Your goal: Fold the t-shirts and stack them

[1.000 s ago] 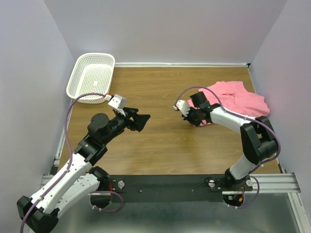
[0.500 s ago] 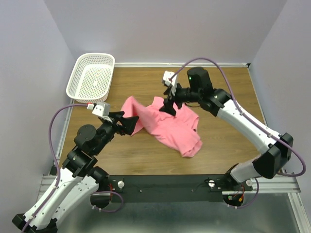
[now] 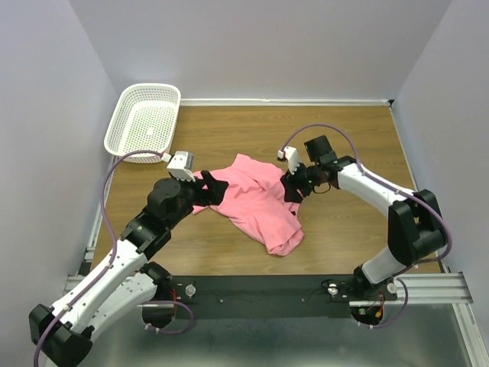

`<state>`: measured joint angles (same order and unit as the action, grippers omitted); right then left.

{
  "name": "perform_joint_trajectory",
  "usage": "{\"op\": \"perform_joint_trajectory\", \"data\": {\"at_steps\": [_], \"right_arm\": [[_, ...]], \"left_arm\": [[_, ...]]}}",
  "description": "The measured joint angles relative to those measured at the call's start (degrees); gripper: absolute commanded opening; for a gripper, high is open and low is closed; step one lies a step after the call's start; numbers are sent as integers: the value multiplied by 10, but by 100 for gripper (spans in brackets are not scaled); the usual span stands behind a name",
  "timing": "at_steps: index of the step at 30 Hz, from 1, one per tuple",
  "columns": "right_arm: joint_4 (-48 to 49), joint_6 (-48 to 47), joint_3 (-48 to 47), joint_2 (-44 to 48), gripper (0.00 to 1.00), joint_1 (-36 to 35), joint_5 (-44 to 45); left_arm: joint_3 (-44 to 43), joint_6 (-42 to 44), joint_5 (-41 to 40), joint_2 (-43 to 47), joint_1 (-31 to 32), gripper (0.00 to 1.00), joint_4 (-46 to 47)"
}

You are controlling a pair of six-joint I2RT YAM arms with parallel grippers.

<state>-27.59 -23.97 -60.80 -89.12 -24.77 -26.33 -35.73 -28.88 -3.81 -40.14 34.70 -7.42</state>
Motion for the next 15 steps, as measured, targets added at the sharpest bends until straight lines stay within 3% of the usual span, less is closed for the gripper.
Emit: {"op": "perform_joint_trajectory", "data": {"at_steps": [5,11,15], "right_arm": [[-3,16,18,-24,63,-3,-38],[9,44,-45,-115,63,-6,-64],[11,58,-73,-157,63,-13,-81]], "left_arm": [[50,-98,-52,-28,0,85,6],[127,-233,-109,-78,-6,85,12],[150,-289,-115,-99,-48,85,41]]}}
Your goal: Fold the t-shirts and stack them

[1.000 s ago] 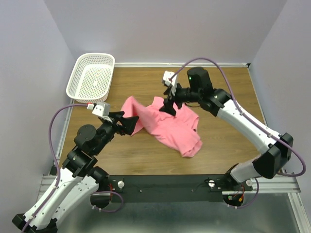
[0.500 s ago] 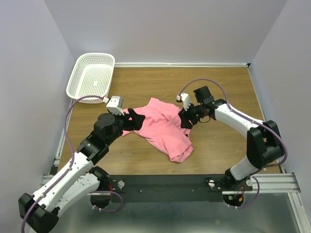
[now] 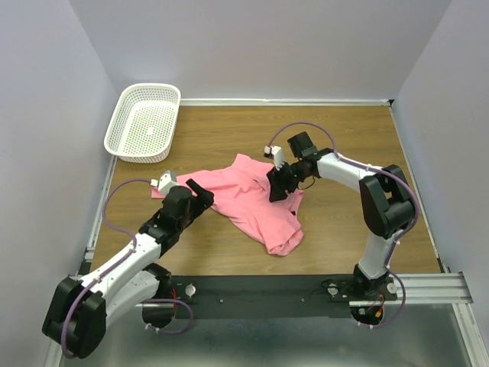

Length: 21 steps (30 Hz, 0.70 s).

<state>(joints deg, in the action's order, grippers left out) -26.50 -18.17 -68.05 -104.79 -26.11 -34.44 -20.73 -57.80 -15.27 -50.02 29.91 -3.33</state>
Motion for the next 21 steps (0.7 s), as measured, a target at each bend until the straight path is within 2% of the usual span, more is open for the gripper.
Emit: {"op": "perform_joint_trajectory", "data": {"at_steps": [5,7,10,11,13,14,18,21], "right_arm": [[0,12,-14,-21,61,-19,-28],[0,17,-17,-22,57,-25,-39],[1,23,-23,-26,35,-33,-49],[1,24,-26,-29,23,-35,-52],[2,31,-29,-36,12,-36,-56],[2,30,-29,-38,1,-37,-56],[1,32,-29,-34,1,-38,-55],[-1,31,-29,-7,1,-38,-50]], "left_arm": [[-11,-28,8,-66,-86,84,28],[-18,-30,11,-99,-110,83,35],[-29,-29,24,-149,-127,80,47],[-33,-28,26,-166,-130,76,50],[-43,-25,29,-196,-134,71,55],[-49,-23,29,-208,-135,67,58],[-65,-9,28,-229,-138,46,66],[-73,4,24,-233,-141,27,72]]}}
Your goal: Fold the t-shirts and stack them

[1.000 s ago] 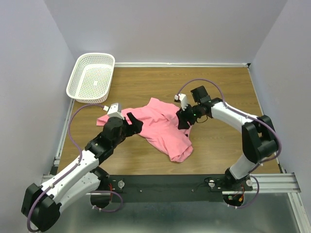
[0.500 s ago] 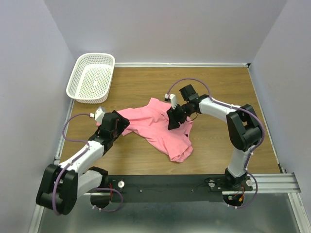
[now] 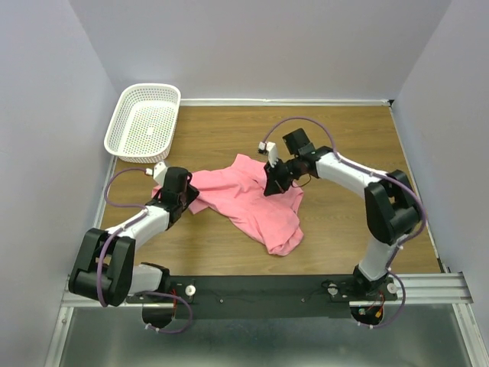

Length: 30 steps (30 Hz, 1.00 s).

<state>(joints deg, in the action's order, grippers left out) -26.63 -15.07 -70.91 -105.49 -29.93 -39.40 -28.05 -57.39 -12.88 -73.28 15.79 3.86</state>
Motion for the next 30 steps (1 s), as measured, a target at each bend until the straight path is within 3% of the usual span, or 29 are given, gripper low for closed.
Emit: {"op": "perform_joint_trajectory", "data": {"at_steps": [1,2,3,7,13,16,20,21,22,25,30], "right_arm": [[0,-1,0,15,1,0,5],[-1,-6,0,38,1,0,12],[-3,-10,0,57,1,0,17],[-30,-43,-35,184,0,3,63],[-43,-62,-198,231,0,12,181],[-54,-68,-323,212,1,17,253],[-50,-77,-495,160,1,23,315],[-44,-81,-524,153,1,24,326],[-42,-86,-539,154,0,26,335],[-40,-97,-539,175,1,26,354],[-39,-111,-457,239,1,26,370]], "left_arm": [[-2,7,-2,-1,-1,19,2],[-5,15,-2,-3,-2,4,7],[-7,25,-2,-5,-4,0,12],[-29,76,10,-24,-14,0,24],[-95,131,39,15,-19,0,22],[-186,153,54,41,-24,0,17],[-414,177,96,24,-32,0,17],[-461,183,117,21,-33,5,28],[-498,189,146,22,-34,27,45],[-508,206,232,51,-31,46,91],[-375,271,308,94,22,51,117]]}}
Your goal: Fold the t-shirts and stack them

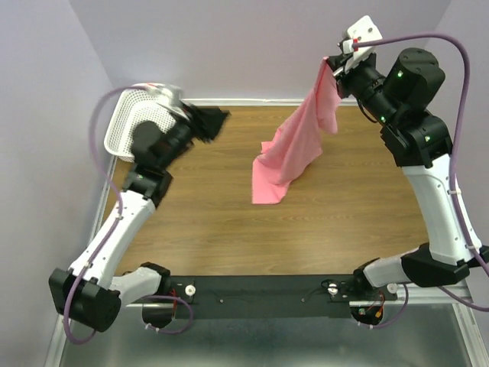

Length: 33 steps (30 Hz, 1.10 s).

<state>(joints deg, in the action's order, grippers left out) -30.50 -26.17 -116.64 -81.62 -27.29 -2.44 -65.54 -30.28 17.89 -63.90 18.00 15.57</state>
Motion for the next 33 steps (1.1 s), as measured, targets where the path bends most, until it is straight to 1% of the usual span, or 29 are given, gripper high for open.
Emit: {"op": "perform_joint_trajectory", "data": {"at_steps": [1,3,4,5,6,8,10,12,16,22,25,27,28,29,31,32,33], "right_arm": [[-1,0,14,8,0,0,1],[-1,0,36,16,1,0,3],[-1,0,45,17,1,0,4],[-1,1,53,17,1,0,5],[-1,2,59,16,0,0,5],[-6,9,68,13,1,0,7],[-9,14,70,9,1,0,7],[-9,22,70,6,1,0,7],[-9,35,70,5,1,0,6],[-9,39,85,6,1,0,7],[-9,39,96,9,0,0,8],[-9,39,105,11,1,0,9],[-9,39,107,12,0,0,9],[-9,39,110,13,1,0,12],[-9,39,113,14,1,0,16],[-9,39,114,14,1,0,17],[-9,39,114,15,1,0,18]], "left_arm": [[51,17,6,2,37,52,-7],[119,44,-5,-10,108,53,-25],[159,55,-18,-19,163,54,-37],[186,59,-31,-25,203,55,-49],[202,63,-39,-28,236,56,-51],[231,67,-72,-43,310,63,-52],[235,66,-118,-68,358,64,-41],[223,59,-168,-101,382,65,-19],[145,57,-268,-231,414,68,-2],[-2,66,-356,-401,416,69,-23],[-65,65,-392,-449,410,67,-47],[-90,65,-406,-467,404,62,-58],[-100,65,-407,-473,399,56,-62],[-107,67,-406,-477,393,40,-62],[-108,68,-403,-477,383,33,-59],[-109,70,-400,-477,378,20,-56],[-109,73,-396,-477,373,3,-55]]}}
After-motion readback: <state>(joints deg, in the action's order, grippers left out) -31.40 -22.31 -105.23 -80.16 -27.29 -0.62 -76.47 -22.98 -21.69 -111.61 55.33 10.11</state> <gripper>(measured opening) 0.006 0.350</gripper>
